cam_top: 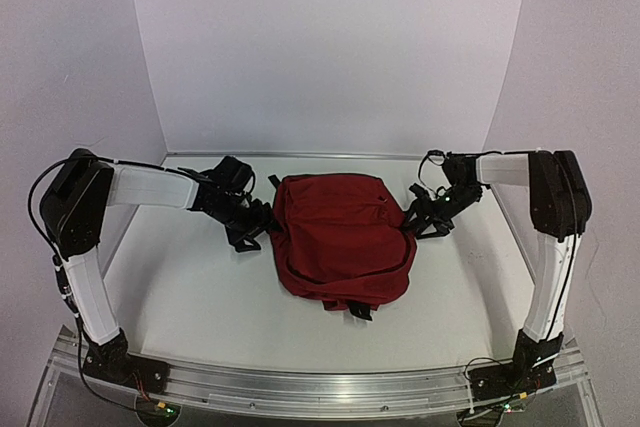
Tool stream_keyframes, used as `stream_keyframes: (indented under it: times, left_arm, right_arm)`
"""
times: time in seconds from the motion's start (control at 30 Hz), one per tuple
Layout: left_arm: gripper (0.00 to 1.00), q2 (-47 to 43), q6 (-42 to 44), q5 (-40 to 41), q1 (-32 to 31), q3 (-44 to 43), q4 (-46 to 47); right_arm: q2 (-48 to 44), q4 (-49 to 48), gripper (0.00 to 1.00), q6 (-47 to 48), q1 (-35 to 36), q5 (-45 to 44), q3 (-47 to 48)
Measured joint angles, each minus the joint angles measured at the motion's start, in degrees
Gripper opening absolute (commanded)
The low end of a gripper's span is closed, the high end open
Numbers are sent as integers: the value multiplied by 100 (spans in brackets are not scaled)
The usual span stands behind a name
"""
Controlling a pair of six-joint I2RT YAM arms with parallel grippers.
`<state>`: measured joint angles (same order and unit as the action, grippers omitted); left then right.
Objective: Pack the student bag
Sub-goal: Pick up the student bag at the center of the board.
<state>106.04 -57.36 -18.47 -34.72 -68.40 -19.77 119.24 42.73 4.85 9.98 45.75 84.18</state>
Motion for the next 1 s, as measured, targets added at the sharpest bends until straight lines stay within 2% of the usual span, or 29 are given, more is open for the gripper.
stream_keyframes:
  times: [0.17,0.27,0.33,0.4,0.43,0.5,0.53,0.8,1.0]
  left_arm:
    - [70,96,-119,31,166,104,182]
    - [58,405,-147,-38,161,24,399]
    - [42,645,-167,-113,148,-128,464]
    - [22,853,-110,-234,132,-341,507]
    - [15,893,-107,-266,114,-427,516]
    - [3,902,-19,-291,64,-572,494]
    - [0,894,2,-288,38,-634,475]
    - [0,121,326,-41,-114,-824,-247]
    - [0,-566,627,70,-194,-1567,-1043]
  right_arm:
    - [361,-233,75,-73,-5,234,6]
    - [432,-325,62,-158,-33,506,4]
    - [455,-396,39,-222,-35,613,2]
    - [457,-423,7,-323,-28,818,-13]
    - [457,-445,0,-334,-28,912,-13]
    - [453,-490,0,-454,-28,1117,-13]
    - [438,-496,0,-516,-28,1179,-13]
    - [-426,-191,0,-1077,15,1247,251]
    - [-1191,31,0,-1709,67,1397,972]
